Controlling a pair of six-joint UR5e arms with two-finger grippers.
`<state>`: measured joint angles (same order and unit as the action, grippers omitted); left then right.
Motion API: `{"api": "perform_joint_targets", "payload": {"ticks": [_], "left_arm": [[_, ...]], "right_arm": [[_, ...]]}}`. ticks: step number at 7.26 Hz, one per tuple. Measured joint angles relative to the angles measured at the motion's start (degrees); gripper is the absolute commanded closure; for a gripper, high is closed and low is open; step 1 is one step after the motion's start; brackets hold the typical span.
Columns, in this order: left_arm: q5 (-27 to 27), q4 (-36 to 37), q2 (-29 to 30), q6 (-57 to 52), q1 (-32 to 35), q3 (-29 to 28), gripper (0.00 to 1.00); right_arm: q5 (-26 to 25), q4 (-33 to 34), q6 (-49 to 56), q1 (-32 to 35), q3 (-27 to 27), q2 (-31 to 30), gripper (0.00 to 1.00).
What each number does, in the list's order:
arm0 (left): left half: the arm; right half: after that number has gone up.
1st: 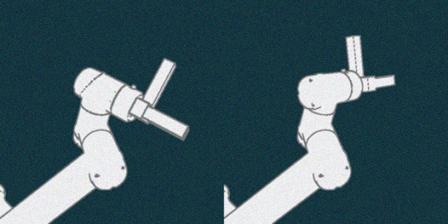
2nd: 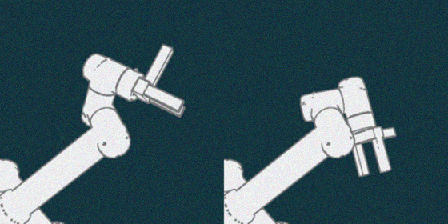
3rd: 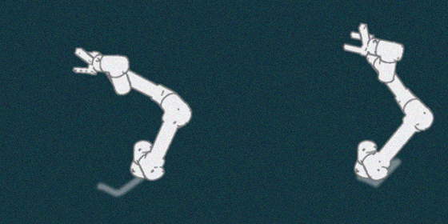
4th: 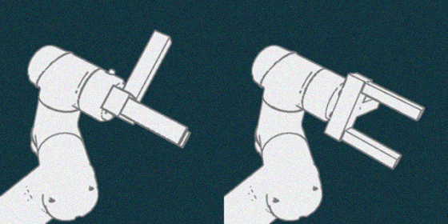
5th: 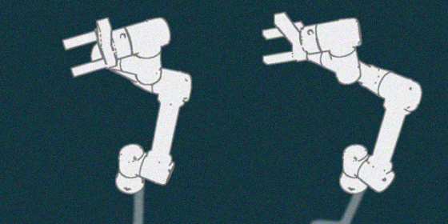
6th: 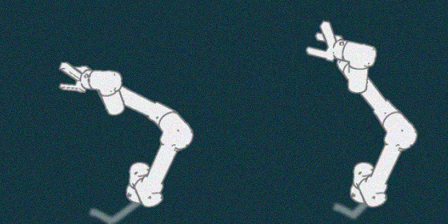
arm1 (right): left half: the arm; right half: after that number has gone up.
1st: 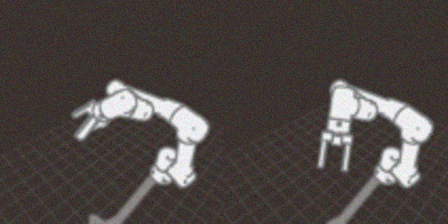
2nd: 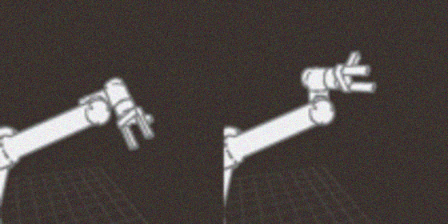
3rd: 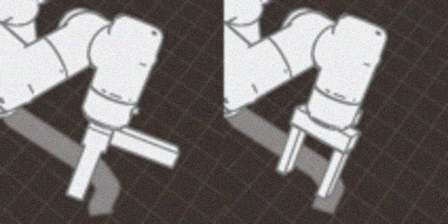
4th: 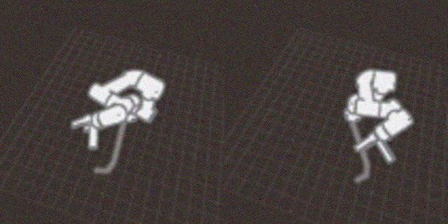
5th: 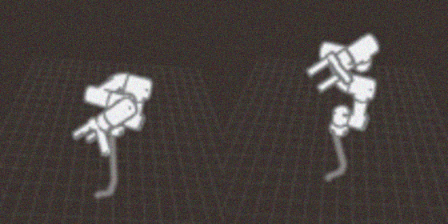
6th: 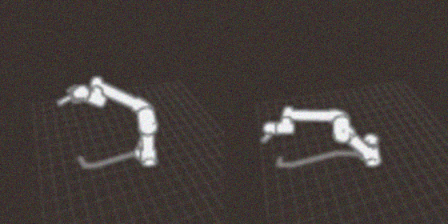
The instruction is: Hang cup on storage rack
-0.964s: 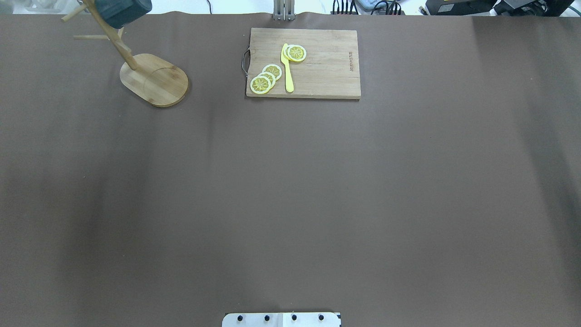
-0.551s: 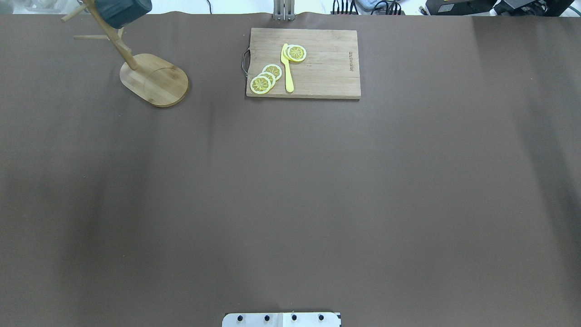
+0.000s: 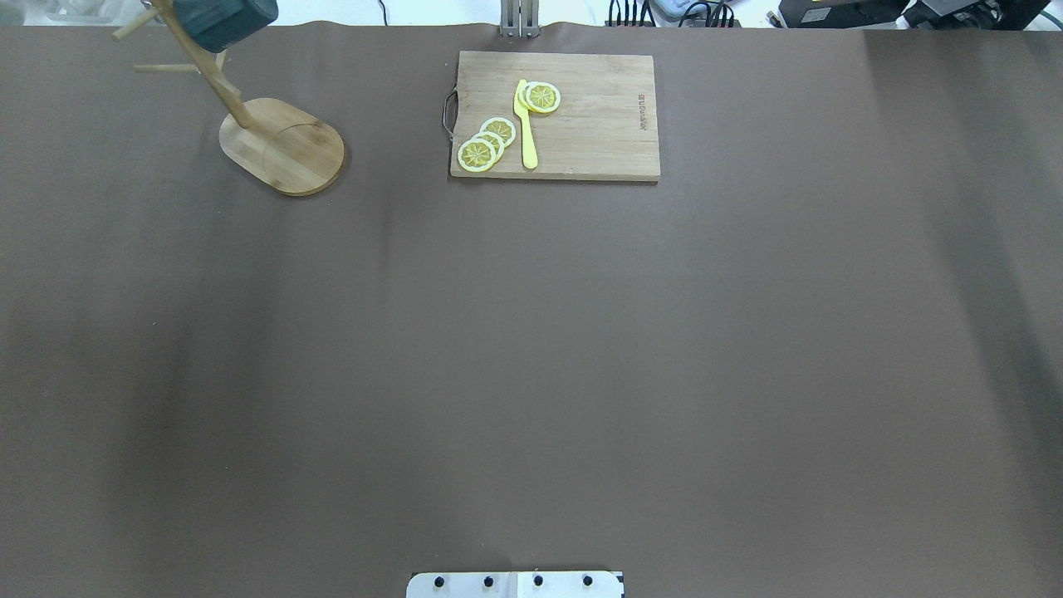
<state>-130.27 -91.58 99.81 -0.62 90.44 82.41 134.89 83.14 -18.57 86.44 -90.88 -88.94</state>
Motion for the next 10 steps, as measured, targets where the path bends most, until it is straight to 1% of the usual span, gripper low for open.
{"api": "perform_joint_targets", "payload": {"ticks": [1,3,10], "left_arm": [[-0.04,0.0,0.01,-0.02,0.0,-0.1,0.02],[-0.07,0.0,0.03,-0.06,-0.04,-0.31,0.02],[-0.16,0.0,0.04,0.0,-0.09,-0.47,0.02]], "right_arm": [[-0.5,2.19,0.19,-0.09,-1.56,-0.11,0.0],[-0.23,3.54,0.49,-0.12,-2.27,-0.29,0.0],[0.1,3.42,0.46,-0.13,-2.92,-0.49,0.0]]}}
